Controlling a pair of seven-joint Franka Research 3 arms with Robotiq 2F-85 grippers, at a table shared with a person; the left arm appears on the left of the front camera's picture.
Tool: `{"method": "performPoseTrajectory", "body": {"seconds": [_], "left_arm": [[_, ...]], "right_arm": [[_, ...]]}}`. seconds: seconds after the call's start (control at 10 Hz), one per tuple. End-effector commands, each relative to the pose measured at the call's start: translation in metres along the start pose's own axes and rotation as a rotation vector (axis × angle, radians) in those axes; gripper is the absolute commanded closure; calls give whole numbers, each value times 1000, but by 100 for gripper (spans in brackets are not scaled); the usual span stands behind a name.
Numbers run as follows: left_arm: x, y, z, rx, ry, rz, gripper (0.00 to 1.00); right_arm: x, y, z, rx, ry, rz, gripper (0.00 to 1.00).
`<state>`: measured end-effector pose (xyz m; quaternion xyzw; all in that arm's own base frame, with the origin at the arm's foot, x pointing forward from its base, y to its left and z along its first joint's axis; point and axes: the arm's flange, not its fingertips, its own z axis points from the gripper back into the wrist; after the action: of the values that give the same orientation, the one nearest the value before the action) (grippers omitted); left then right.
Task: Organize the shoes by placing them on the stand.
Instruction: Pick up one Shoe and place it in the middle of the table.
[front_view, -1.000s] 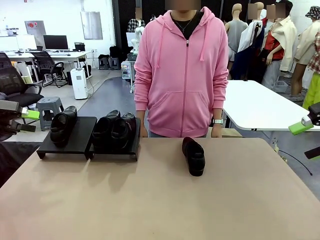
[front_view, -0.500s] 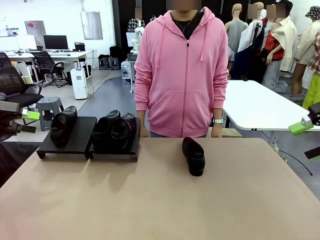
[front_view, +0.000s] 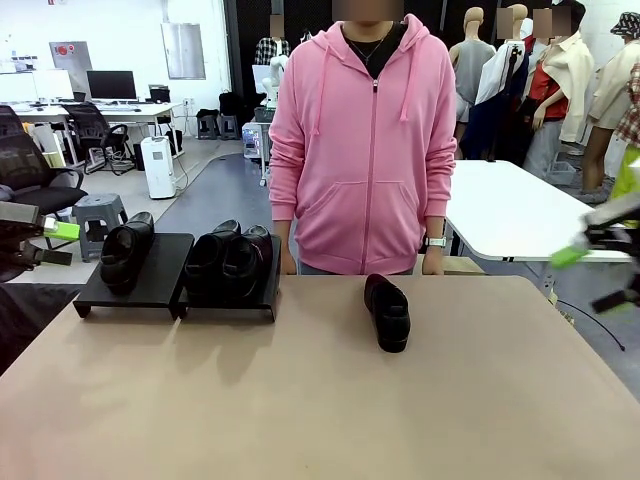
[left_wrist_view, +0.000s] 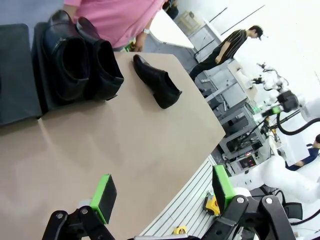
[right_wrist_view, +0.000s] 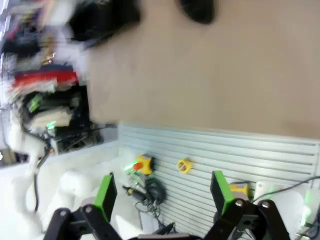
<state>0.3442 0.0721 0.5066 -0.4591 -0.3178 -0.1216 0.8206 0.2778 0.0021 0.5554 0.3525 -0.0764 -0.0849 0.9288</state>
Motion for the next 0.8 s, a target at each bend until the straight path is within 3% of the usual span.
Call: {"method": "performPoseTrajectory", "body": {"seconds": [0.0,0.1,0.4,0.5,0.6,0.7], "left_arm": [[2,3,-1,-20,-13,-21,0],[2,3,-1,-20,-13,-21,0],[2,3,-1,-20,-13,-21,0],[2,3,-1,-20,-13,-21,0],[2,3,-1,-20,-13,-21,0],[2,3,-1,-20,-13,-21,0]], "right_arm": [[110,44,-68,-250,77,-184,0],[142,51,-103,-328,-37,-240,0],[167,68,-194,-443,-104,-154,0],[165,68,-201,-435,-68,-66,0],[159,59,-195,-392,-96,-160,0],[159,59,-195,-392,-96,-160,0]]}}
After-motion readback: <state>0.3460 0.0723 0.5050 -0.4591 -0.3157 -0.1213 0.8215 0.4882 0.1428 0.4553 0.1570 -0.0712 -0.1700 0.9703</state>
